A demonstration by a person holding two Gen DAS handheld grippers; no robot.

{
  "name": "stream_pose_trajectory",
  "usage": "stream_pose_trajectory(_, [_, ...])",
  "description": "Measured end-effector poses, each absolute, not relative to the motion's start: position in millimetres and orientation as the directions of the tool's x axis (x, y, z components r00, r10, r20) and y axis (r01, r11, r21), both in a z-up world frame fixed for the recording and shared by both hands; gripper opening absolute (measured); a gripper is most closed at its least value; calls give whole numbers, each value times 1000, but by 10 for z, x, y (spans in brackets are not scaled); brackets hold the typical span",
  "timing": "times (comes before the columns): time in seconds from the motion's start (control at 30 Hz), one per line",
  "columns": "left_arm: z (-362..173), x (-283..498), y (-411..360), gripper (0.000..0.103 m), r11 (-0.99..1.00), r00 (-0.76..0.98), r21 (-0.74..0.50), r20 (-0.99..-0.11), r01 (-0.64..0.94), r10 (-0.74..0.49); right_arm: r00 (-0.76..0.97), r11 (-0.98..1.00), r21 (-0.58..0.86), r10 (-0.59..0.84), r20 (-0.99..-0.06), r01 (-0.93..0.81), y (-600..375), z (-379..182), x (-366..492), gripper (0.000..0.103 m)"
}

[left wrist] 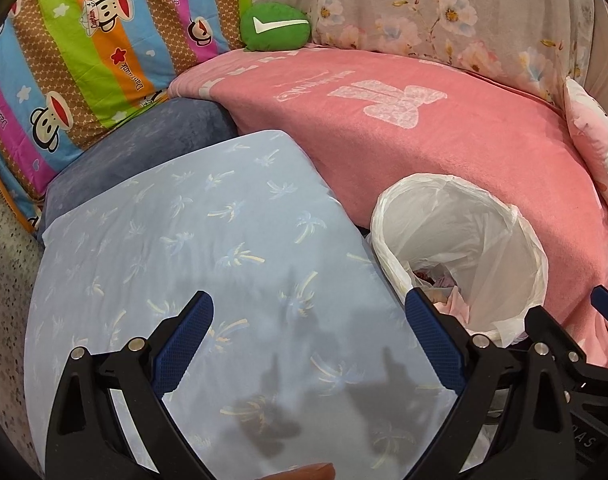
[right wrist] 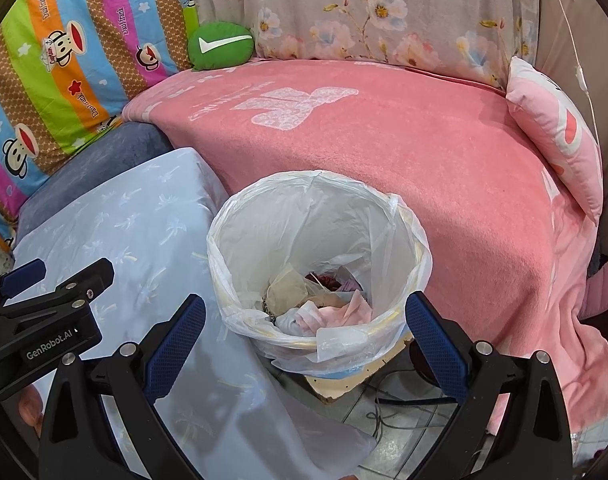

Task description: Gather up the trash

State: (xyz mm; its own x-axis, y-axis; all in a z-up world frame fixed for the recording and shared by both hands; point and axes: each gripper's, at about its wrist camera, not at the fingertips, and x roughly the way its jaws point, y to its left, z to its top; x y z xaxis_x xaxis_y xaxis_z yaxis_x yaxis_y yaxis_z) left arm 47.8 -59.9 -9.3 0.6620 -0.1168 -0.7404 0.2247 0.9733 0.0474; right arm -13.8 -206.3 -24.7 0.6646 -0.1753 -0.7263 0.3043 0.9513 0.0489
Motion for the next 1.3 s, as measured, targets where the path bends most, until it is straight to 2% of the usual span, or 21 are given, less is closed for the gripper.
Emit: stream_pose_trajectory(1.3, [-129,428,-628,92,974,654,50,-749,221,-110,657,948,47,-181,-732,314,-2088,-248,-187,98])
